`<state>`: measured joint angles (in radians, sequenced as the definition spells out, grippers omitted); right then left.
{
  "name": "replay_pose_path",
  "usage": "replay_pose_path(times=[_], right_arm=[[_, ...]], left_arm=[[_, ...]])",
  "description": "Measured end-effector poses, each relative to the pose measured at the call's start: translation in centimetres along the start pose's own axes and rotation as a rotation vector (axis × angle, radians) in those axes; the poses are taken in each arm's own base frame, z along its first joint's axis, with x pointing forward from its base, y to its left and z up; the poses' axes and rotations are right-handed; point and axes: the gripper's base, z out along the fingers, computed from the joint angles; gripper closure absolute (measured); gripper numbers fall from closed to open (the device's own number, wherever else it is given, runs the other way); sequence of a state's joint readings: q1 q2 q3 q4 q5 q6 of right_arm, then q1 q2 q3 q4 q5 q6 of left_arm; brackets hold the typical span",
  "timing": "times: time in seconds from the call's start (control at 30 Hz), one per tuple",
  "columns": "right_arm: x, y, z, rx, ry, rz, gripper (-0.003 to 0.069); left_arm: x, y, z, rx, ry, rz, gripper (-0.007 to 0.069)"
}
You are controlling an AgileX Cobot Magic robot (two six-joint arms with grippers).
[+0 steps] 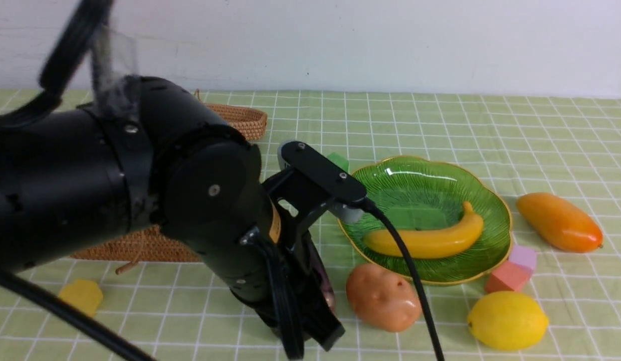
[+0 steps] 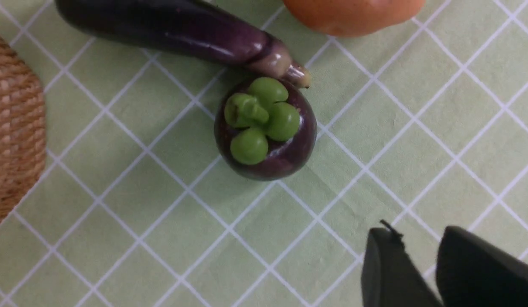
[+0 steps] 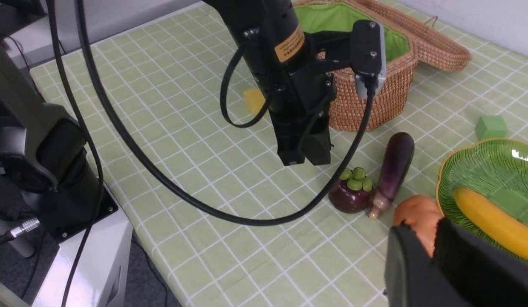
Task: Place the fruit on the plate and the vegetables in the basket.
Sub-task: Grab a mangosteen with your left arm and put it on the plate on the right
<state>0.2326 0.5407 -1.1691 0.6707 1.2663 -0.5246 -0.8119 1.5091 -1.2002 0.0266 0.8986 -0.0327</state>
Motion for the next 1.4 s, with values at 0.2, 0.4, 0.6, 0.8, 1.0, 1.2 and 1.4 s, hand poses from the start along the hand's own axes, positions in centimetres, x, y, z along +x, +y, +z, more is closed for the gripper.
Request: replay_pose_path(times=[0.2, 0.4, 0.6, 0.8, 1.0, 1.2, 1.4], right_arm=[[0.0, 0.0, 0.0, 0.0, 0.0, 0.0, 0.0552], [0.0, 0.0, 0.0, 0.0, 0.0, 0.001, 0.055], [0.0, 0.0, 0.0, 0.001, 0.001, 0.003, 0.055], [0.0, 0.0, 0.0, 0.002, 0.001, 0.003, 0.055], [0.0, 0.0, 0.0, 0.003, 0.001, 0.003, 0.055], [0.0, 0.0, 0.0, 0.003, 0.001, 0.003, 0.0547], [0.0, 0.0, 0.0, 0.003, 0.001, 0.003, 0.0545]], left_arm=[[-0.6, 0.2, 3.9, -0.034, 0.04, 0.037, 0.0078], [-0.6, 0.7, 7.5, -0.091, 0.093, 0.108, -0.0022], [-0.6, 1.5, 9.7, -0.115, 0.116, 0.098, 0.0032], [-0.3, 2.5, 10.9, -0.123, 0.14, 0.073, 0.0059], [-0.2, 2.4, 11.2, -0.114, 0.147, 0.061, 0.0092], [-0.2, 2.3, 11.2, -0.105, 0.151, 0.049, 0.0146], [-0.3, 2.3, 11.0, -0.103, 0.144, 0.051, 0.0134]])
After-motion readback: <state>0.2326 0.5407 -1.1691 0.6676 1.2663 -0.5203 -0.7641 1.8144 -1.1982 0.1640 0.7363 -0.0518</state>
